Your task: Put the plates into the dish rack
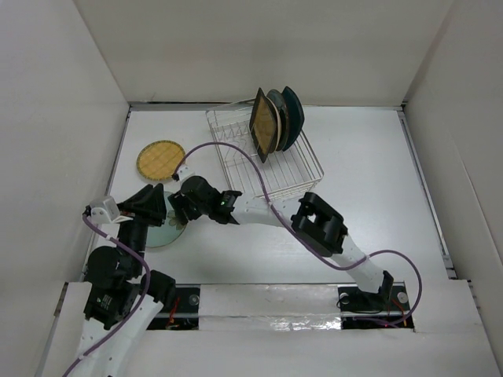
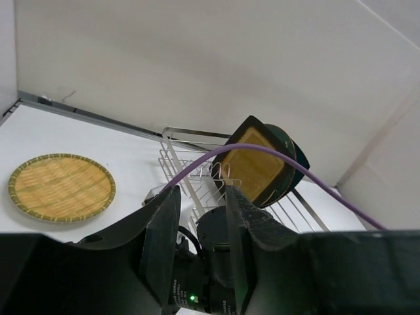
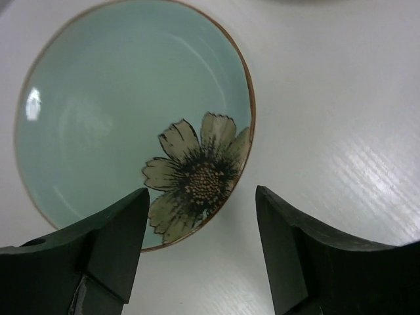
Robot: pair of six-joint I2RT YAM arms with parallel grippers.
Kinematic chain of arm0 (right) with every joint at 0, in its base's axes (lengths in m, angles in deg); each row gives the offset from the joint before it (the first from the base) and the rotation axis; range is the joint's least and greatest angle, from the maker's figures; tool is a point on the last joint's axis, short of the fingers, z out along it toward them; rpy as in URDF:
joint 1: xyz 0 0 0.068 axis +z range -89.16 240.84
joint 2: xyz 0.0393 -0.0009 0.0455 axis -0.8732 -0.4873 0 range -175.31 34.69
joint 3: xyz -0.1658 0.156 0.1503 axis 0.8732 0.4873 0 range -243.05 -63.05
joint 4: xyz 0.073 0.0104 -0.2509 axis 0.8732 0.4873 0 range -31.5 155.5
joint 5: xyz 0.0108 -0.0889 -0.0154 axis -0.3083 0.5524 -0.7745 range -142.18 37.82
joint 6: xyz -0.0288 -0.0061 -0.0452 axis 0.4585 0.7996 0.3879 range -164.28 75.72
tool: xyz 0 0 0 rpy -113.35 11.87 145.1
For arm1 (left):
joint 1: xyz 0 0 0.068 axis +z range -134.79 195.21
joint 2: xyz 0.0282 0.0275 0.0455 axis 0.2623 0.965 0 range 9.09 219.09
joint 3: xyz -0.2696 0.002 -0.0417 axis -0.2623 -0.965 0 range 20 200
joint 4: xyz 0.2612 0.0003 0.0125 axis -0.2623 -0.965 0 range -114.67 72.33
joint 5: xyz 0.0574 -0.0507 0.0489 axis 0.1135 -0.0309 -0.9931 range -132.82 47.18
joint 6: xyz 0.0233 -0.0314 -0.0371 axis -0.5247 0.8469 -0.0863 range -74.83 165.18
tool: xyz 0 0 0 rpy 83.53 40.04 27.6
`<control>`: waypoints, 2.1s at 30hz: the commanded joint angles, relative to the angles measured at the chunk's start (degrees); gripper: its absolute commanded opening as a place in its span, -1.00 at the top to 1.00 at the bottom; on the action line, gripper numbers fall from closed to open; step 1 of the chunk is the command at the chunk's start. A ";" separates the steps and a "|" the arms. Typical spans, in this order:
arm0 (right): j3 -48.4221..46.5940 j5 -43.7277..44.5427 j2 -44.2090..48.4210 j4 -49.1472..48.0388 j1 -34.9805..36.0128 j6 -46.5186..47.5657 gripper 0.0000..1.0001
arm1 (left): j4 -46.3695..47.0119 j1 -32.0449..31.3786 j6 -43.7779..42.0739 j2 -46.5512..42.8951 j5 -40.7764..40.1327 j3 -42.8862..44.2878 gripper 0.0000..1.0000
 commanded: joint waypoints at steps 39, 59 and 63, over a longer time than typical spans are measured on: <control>13.78 -14.39 14.85 -29.18 -7.89 -14.91 1.00 | 2.34 0.28 -1.29 1.86 1.37 0.38 0.30; -5.43 26.22 22.34 -8.71 -27.51 11.36 1.00 | 2.78 0.28 -1.02 0.81 5.59 0.30 0.29; -12.04 31.67 17.86 -6.51 -26.81 18.55 1.00 | 2.87 0.28 -1.11 1.16 5.85 0.30 0.29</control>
